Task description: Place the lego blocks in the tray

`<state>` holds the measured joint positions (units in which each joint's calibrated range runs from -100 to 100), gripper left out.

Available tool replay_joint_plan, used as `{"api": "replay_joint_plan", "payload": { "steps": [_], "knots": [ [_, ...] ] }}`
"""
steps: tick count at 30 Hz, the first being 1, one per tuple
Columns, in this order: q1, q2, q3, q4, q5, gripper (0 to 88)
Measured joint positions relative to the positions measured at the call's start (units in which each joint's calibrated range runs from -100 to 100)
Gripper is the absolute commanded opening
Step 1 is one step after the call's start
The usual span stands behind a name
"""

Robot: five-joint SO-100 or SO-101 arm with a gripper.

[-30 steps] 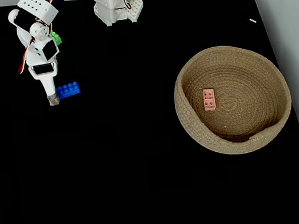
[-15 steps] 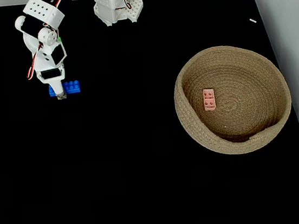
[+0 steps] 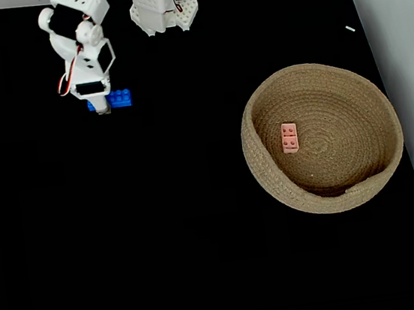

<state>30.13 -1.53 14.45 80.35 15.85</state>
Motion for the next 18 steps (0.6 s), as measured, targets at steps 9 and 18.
{"api": "replay_joint_plan", "payload": {
  "steps": [9,18],
  "knots": [
    [-25.2,-25.2,5.5,-5.7,-14.1,0.1],
    [-42.8,-23.5,6.6,-18.7,-29.4,0.3]
  ]
}}
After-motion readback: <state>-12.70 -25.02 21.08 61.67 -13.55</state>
